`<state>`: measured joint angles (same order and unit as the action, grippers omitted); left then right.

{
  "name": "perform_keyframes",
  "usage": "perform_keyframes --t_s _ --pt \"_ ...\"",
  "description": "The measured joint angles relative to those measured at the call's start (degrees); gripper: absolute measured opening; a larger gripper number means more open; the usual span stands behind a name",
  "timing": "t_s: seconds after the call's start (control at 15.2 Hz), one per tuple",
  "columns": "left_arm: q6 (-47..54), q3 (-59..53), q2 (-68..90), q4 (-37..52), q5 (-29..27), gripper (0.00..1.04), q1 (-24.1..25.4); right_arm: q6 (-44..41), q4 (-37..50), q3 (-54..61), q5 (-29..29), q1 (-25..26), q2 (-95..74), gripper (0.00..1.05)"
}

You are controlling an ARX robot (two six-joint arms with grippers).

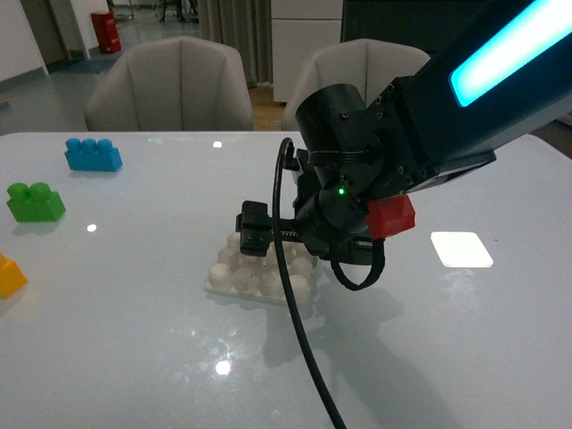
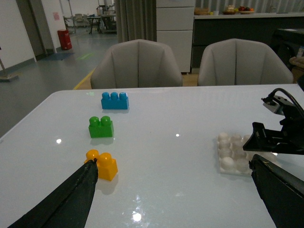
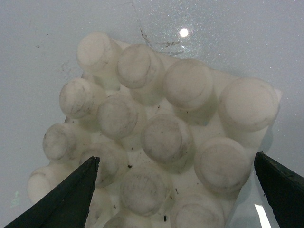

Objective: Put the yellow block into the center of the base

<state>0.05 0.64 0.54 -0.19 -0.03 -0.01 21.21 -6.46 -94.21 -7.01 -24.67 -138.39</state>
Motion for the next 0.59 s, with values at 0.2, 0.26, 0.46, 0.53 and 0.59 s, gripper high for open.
perform_keyframes --t_s 0.2,0.26,0.46,0.53,0.59 --pt "0.0 0.0 0.0 0.0 0.0 0.98 0.0 1.7 5.2 7.1 -2.3 1.9 8.6 0.98" --pt "0.0 0.0 0.0 0.0 0.0 0.98 0.0 3.1 13.5 17.7 -3.3 8.0 21.3 0.98" --pt "0.0 0.0 0.0 0.0 0.0 0.98 0.0 3.3 30.2 45.0 -2.5 19.6 47.2 0.98" --pt "0.0 0.0 0.0 0.0 0.0 0.98 0.0 -2.5 45.2 61.9 3.0 24.7 60.6 0.90" --pt "0.0 0.0 0.0 0.0 0.0 0.98 0.0 -16.0 50.4 75.7 6.7 24.7 74.0 0.61"
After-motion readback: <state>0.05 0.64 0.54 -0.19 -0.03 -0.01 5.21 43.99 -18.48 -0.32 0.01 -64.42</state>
